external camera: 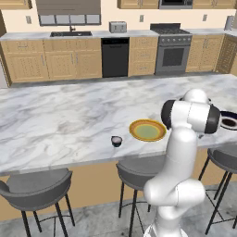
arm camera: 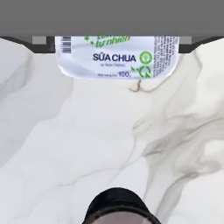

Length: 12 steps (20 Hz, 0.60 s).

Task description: Place two yogurt containers on each plate.

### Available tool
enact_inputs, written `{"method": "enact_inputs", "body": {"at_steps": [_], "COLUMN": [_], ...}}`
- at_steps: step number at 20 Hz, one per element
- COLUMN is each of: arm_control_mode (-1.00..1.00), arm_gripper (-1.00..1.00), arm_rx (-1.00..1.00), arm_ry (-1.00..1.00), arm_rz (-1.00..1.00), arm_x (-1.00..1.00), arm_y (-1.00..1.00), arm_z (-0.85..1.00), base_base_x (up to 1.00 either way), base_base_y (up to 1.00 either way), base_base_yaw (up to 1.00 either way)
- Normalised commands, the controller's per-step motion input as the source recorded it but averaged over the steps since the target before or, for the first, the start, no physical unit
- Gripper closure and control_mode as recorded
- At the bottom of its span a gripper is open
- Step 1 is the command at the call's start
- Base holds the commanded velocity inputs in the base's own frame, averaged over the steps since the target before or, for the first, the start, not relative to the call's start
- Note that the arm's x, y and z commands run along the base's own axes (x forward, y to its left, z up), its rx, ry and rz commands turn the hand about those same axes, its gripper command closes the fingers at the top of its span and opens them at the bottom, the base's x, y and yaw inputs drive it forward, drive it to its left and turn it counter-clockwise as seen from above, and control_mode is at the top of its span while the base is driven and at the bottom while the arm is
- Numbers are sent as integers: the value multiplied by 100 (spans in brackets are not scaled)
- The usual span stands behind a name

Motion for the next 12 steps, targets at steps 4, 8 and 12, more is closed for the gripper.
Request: {"method": "enact_inputs", "body": {"at_steps": [4, 8, 12], "arm_control_mode": [-100, -100, -100], "arm_gripper": [-100, 100, 100], "arm_rx": [0, 0, 0], "arm_ry": [0, 0, 0], "arm_rz": [0, 0, 0], "arm_x": [0, 0, 0], "arm_y": [0, 0, 0], "arm_z": [-14, -1, 0], "base_base_x": [0, 0, 0], "base_base_y": [0, 0, 0], "base_base_yaw": [0, 0, 0]}}
